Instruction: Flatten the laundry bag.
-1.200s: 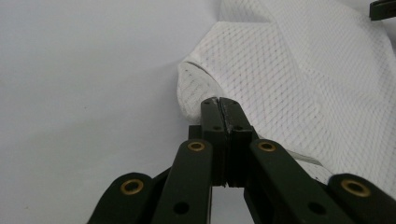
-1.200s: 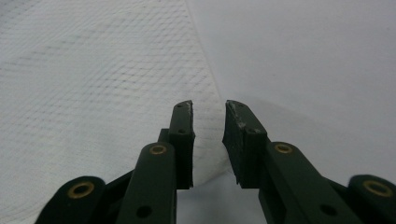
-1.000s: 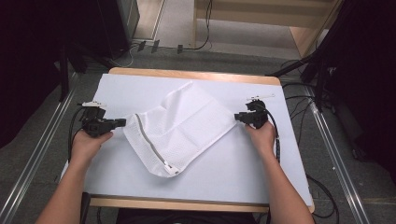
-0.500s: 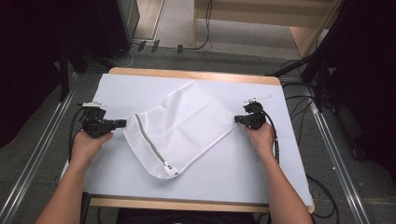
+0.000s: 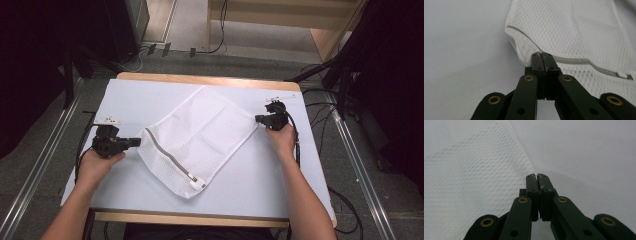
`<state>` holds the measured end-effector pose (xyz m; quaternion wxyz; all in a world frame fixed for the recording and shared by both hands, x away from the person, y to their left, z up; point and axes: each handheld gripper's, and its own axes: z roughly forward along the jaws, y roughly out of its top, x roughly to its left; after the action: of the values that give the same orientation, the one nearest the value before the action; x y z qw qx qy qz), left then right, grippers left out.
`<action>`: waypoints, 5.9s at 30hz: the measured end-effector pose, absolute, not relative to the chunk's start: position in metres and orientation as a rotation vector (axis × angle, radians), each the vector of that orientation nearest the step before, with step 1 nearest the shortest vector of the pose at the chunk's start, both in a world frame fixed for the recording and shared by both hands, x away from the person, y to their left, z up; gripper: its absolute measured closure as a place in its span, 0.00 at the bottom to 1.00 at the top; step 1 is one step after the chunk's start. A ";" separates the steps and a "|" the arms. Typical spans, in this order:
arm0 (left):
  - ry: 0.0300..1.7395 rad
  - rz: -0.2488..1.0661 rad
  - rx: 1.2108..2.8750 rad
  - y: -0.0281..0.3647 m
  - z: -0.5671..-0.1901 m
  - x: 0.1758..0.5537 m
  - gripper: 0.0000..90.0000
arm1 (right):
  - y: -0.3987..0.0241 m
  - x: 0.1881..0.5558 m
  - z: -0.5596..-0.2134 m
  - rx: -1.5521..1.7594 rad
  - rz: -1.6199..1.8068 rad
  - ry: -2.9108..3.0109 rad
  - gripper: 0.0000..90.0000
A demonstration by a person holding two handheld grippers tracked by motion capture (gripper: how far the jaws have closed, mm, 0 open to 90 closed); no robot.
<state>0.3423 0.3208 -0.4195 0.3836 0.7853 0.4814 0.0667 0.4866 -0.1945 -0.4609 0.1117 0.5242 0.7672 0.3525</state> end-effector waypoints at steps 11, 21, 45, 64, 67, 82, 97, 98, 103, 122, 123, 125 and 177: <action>1.166 0.154 2.042 0.315 -0.421 0.319 0.88 | -0.187 0.499 -0.465 1.547 1.014 2.244 0.92; 1.151 0.212 2.047 0.309 -0.406 0.358 0.76 | -0.187 0.471 -0.440 1.498 1.089 2.238 0.82; 1.172 0.177 2.171 0.272 -0.427 0.455 0.63 | -0.169 0.404 -0.447 1.398 1.114 2.311 0.69; 1.146 0.156 2.208 0.260 -0.450 0.471 0.79 | -0.151 0.379 -0.460 1.416 1.084 2.352 0.67; 1.159 0.162 2.195 0.261 -0.452 0.470 0.89 | -0.149 0.380 -0.462 1.424 1.075 2.345 0.66; 1.155 0.070 2.211 0.259 -0.450 0.467 1.00 | -0.133 0.385 -0.472 1.399 1.003 2.295 0.66; 1.157 0.053 2.197 0.260 -0.451 0.467 1.00 | -0.134 0.385 -0.474 1.397 1.038 2.299 0.99; 1.156 0.056 2.198 0.260 -0.451 0.467 1.00 | -0.135 0.386 -0.474 1.405 1.044 2.302 1.00; 1.161 0.060 2.187 0.262 -0.448 0.464 1.00 | -0.137 0.393 -0.470 1.415 1.037 2.339 1.00; 1.196 0.096 2.070 0.281 -0.433 0.413 1.00 | -0.134 0.439 -0.457 1.371 1.059 2.361 1.00; 1.198 0.095 2.072 0.281 -0.433 0.411 1.00 | -0.133 0.442 -0.456 1.369 1.059 2.362 1.00; 1.209 0.097 2.071 0.281 -0.434 0.407 1.00 | -0.132 0.446 -0.455 1.366 1.061 2.363 1.00; 1.179 0.096 2.081 0.273 -0.426 0.402 0.55 | -0.132 0.459 -0.448 1.389 1.143 2.370 0.62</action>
<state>0.4021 0.2727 -0.4265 0.3655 0.8093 0.4584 0.0372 0.4593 -0.1317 -0.4484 0.0830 0.4652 0.7938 0.3829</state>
